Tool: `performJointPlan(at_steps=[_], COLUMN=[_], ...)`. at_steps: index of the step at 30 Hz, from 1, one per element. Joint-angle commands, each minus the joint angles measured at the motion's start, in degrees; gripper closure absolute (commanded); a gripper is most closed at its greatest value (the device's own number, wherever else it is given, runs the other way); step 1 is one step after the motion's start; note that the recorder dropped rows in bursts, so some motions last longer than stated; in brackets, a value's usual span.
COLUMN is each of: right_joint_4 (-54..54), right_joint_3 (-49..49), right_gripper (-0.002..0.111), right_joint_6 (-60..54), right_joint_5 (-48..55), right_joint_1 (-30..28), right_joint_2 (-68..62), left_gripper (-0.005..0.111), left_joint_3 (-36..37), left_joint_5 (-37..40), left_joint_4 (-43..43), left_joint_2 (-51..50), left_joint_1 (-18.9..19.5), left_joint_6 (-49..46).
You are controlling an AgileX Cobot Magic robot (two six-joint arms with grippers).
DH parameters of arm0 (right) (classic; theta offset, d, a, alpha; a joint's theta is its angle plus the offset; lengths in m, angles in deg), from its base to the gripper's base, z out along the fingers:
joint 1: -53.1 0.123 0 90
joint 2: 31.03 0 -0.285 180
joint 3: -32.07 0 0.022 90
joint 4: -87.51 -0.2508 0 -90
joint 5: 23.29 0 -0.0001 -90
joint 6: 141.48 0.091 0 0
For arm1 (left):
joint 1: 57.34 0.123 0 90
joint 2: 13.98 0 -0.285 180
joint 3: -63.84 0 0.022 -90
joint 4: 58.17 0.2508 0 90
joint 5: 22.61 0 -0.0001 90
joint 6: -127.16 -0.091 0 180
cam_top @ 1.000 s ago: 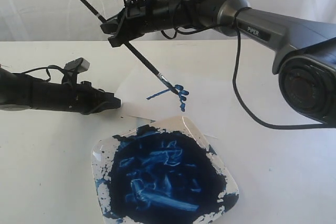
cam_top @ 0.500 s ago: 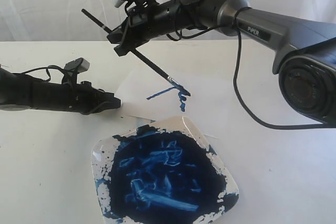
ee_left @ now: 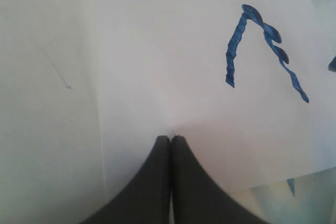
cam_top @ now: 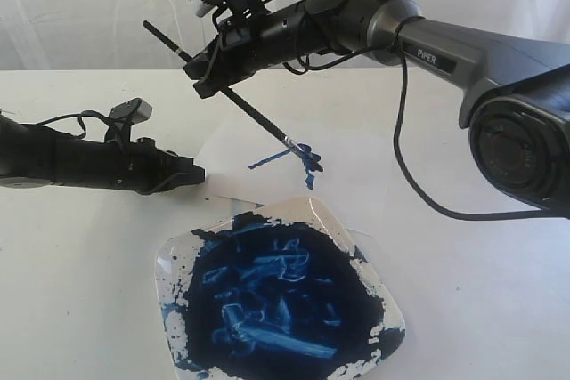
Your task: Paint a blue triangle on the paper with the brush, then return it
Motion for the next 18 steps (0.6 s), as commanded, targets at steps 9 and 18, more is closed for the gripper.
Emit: performJointPlan(at_steps=[9, 18], right_joint_4=[-4.9, -8.3], right_joint_3=[0.0, 0.0], right_gripper=[0.108, 0.108], right_joint_6=[0.3, -0.6], right_joint_5=[-2.4, -5.8], right_joint_1=[-0.3, 0.1], right_joint_2=[-2.4, -2.4], left_gripper=[0.107, 0.107], left_joint_3=[-0.1, -0.1], left_joint_5=[-0.5, -0.5], left_joint_4=[0.7, 0.7], left_joint_2=[-0.2, -0.2], left_joint_1=[-0.3, -0.3], left_joint_6=[-0.2, -0.2])
